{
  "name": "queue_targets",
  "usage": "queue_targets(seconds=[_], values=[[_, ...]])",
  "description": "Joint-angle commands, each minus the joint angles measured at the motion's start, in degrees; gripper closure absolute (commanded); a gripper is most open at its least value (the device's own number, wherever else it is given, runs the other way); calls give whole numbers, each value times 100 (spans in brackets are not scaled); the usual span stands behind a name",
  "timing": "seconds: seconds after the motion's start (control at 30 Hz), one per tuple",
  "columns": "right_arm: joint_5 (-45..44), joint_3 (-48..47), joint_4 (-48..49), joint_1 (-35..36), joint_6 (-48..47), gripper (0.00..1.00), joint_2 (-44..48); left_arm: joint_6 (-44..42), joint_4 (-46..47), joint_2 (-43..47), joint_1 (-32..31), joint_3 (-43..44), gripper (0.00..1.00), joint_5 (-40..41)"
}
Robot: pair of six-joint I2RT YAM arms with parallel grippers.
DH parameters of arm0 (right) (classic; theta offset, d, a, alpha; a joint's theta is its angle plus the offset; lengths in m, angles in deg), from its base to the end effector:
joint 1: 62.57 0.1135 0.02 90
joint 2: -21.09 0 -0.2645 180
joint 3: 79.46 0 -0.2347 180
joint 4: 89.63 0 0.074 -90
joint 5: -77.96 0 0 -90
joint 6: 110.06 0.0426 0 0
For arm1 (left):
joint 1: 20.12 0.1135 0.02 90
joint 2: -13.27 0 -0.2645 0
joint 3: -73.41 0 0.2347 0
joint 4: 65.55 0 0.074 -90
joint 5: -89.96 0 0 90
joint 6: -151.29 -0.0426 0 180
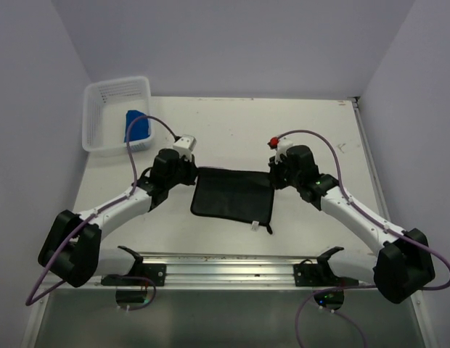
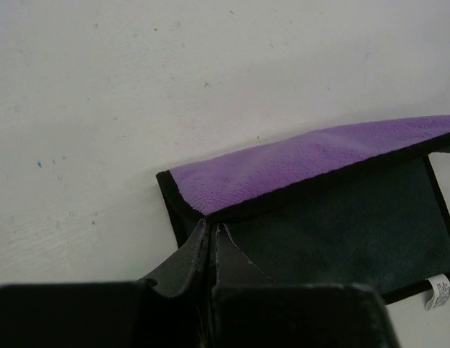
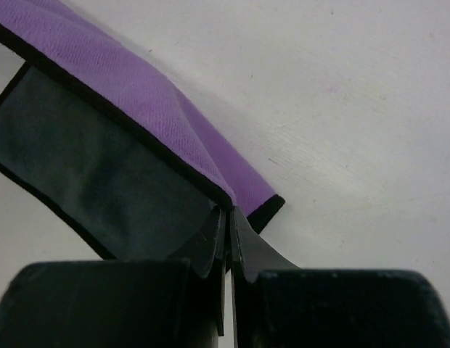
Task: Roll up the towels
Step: Fold the towel
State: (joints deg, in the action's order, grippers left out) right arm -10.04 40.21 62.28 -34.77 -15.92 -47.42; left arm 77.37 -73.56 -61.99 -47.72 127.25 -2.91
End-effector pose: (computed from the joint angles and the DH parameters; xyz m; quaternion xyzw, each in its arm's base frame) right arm 0.2199 0.1176 0.2573 -0.1906 0.8714 0.1393 0.4301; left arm 0.2407 -0.1282 0.2263 0.0992 0.8576 -0.2076 0.4599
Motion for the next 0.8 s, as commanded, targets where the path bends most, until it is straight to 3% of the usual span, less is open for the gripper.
queue_targets(seconds=[0.0, 0.43, 0.77], values=[[274, 253, 1, 103, 131, 100, 382, 229, 391, 441, -53, -342, 100, -12], [398, 623, -386, 394, 579, 99, 909, 467, 462, 987, -150, -993, 100, 94], [415, 1001, -421, 490, 1194, 100, 1173, 686, 260, 1259, -694, -1222, 100, 682]])
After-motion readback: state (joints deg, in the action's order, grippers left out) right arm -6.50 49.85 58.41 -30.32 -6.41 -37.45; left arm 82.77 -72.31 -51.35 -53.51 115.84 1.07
